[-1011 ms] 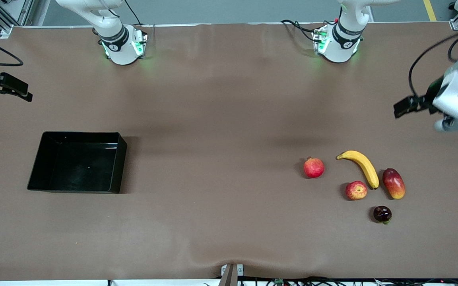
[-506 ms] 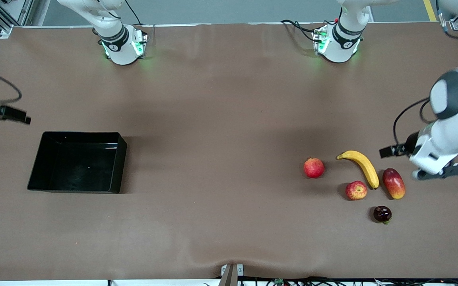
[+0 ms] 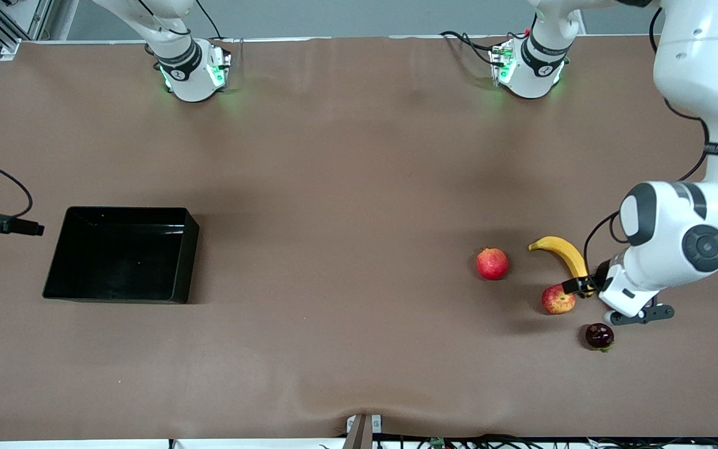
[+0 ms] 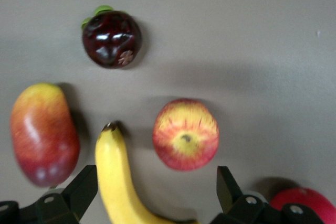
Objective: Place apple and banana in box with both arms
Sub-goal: 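Grasp the red-yellow apple with the left gripper while the right gripper nears the tray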
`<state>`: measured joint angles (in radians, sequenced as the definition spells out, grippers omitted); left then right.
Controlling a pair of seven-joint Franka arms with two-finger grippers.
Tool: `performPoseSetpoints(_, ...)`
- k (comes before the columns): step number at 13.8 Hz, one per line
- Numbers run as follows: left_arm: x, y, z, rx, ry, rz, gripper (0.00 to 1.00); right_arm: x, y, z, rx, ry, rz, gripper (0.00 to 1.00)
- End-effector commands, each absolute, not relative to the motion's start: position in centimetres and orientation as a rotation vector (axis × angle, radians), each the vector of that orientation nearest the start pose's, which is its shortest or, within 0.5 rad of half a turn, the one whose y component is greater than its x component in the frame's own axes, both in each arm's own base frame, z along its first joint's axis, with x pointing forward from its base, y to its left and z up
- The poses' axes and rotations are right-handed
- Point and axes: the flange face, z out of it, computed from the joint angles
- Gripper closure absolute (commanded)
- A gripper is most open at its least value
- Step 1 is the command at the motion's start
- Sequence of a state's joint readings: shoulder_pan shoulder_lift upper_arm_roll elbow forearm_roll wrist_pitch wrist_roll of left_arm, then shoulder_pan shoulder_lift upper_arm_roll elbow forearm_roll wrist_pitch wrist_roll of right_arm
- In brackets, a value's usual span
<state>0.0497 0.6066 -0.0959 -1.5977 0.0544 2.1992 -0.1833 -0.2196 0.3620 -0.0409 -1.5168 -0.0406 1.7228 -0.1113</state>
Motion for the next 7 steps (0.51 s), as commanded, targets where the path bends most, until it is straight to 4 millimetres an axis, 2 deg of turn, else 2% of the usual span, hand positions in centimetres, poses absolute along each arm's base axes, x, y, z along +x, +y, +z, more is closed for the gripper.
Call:
performPoseSetpoints(1, 71.1, -2.7, 27.1, -3.158, -0.176, -0.028, 0.0, 64.2, -20.8, 39.1, -3.165, 0.139, 0.213, 0.0)
performPoseSetpoints(3, 71.6, -3.0, 25.8, -3.165, -0.171, -0.088, 0.0, 64.2, -22.5, 35.7, -3.18, 0.103, 0.127, 0.0)
performPoseSetpoints(5, 71.8, -3.3, 24.5, -3.169, -0.162, -0.112, 0.0, 63.9, -22.6, 32.5, -3.184, 0.093, 0.101, 0.0)
performPoseSetpoints(7, 71.8, -3.7, 23.5, -3.172, -0.157, -0.112, 0.0, 63.0, -23.5, 29.4, -3.181, 0.097, 0.096, 0.0)
